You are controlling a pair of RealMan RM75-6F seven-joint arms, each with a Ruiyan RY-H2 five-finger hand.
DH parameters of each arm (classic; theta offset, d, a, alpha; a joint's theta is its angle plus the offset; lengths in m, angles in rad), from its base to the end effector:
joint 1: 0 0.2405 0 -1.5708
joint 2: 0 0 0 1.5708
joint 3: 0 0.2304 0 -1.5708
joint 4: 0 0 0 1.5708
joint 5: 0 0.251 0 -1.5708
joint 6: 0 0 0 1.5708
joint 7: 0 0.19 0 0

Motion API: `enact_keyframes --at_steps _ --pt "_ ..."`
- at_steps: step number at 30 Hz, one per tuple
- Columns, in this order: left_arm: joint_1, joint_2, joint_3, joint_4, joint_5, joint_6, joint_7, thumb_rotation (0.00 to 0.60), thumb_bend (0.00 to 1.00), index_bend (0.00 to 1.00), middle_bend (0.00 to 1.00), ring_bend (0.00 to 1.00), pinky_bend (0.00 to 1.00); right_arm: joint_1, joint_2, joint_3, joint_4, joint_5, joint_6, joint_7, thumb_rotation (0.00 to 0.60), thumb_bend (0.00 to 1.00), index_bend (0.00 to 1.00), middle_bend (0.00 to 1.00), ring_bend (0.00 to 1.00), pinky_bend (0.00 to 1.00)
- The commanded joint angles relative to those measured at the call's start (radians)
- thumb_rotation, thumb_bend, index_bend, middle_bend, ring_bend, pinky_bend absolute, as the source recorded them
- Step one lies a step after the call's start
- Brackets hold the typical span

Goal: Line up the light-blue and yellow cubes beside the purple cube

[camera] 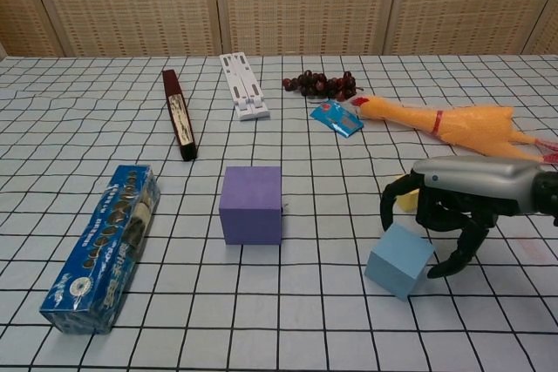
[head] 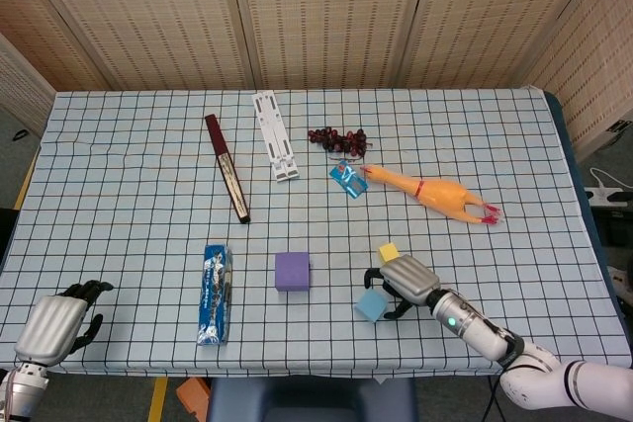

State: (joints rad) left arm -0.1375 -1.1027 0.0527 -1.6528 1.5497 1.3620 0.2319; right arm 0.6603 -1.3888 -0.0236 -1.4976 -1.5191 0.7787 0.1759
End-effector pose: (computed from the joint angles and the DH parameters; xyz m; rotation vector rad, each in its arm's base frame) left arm -0.2964 0.2130 0.0685 -1.6596 -0.8294 -0.6740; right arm -0.1855 -0.3013 -0.0928 2.1774 -1.2381 0.8106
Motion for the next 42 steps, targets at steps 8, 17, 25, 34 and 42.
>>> enact_keyframes --at_steps 8,17,25,34,42 --pt "-0.001 0.000 0.001 -0.001 0.002 -0.001 0.002 0.600 0.47 0.30 0.31 0.36 0.65 -0.013 -0.031 -0.009 0.054 -0.032 0.066 0.041 0.600 0.00 0.59 0.94 0.85 1.00" --pt "-0.003 -0.002 0.004 -0.002 0.003 -0.008 0.007 0.600 0.47 0.30 0.31 0.36 0.65 -0.023 -0.089 0.016 0.106 -0.008 0.106 0.062 0.600 0.00 0.60 0.94 0.86 1.00" --pt "0.000 -0.001 0.001 0.000 0.004 0.001 0.003 0.600 0.47 0.30 0.31 0.36 0.65 -0.006 -0.156 0.061 0.159 0.034 0.104 0.078 0.600 0.00 0.60 0.94 0.86 1.00" --pt "0.001 -0.001 0.002 0.003 0.014 0.009 -0.005 0.600 0.47 0.30 0.31 0.36 0.65 0.003 -0.239 0.092 0.221 0.074 0.104 0.089 0.600 0.00 0.61 0.94 0.86 1.00" --pt "0.002 0.000 0.003 0.006 0.021 0.014 -0.012 0.600 0.47 0.30 0.31 0.36 0.65 0.018 -0.314 0.118 0.276 0.095 0.105 0.091 0.600 0.00 0.61 0.94 0.86 1.00"
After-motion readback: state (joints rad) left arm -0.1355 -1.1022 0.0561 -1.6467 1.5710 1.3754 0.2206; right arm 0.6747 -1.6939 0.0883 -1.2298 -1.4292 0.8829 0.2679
